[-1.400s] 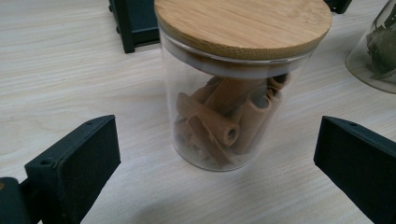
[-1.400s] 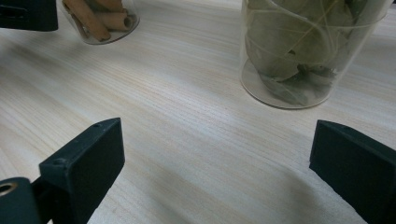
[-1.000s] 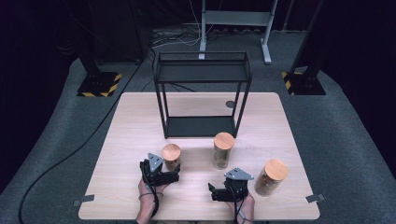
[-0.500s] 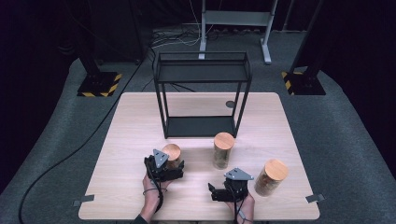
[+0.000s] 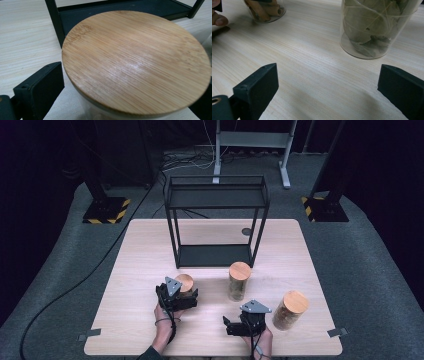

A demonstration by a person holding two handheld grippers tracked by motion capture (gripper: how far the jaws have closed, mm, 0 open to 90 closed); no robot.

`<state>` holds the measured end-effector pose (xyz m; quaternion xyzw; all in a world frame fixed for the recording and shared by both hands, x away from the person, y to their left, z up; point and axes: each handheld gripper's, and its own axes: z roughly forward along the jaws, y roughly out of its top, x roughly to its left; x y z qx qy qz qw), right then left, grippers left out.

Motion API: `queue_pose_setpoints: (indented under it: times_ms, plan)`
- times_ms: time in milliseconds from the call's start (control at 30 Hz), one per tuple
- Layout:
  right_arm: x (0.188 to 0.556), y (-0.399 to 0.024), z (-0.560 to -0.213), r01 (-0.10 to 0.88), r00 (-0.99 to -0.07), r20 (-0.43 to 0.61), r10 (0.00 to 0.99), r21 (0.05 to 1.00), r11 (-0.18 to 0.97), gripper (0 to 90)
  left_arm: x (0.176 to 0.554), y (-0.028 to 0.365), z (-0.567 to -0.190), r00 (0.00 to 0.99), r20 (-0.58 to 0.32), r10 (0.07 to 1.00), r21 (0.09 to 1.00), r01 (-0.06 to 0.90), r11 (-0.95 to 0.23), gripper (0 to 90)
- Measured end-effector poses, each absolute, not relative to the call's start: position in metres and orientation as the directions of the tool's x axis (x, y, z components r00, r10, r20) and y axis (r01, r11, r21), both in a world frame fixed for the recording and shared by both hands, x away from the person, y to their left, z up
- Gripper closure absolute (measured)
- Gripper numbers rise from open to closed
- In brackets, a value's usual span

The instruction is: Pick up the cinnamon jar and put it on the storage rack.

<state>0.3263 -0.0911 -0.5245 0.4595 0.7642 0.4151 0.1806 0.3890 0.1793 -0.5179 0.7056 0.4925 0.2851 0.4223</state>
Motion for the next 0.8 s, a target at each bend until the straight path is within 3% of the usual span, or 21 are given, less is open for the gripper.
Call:
queue_pose_setpoints:
  times_ms: [333, 800]
  plan:
    - [0.3265, -0.0914, -0.5245, 0.555, -0.51, 0.112, 0.853, 0.8, 0.227, 2.5, 0.3878, 0.1795, -0.5165, 0.374, -0.024, 0.927, 0.888, 0.435, -0.152, 23.5]
    - [0.3262, -0.0922, -0.5244, 0.551, -0.514, 0.116, 0.85, 0.804, 0.223, 2.5, 0.386, 0.1785, -0.515, 0.389, -0.024, 0.921, 0.892, 0.424, -0.156, 25.0]
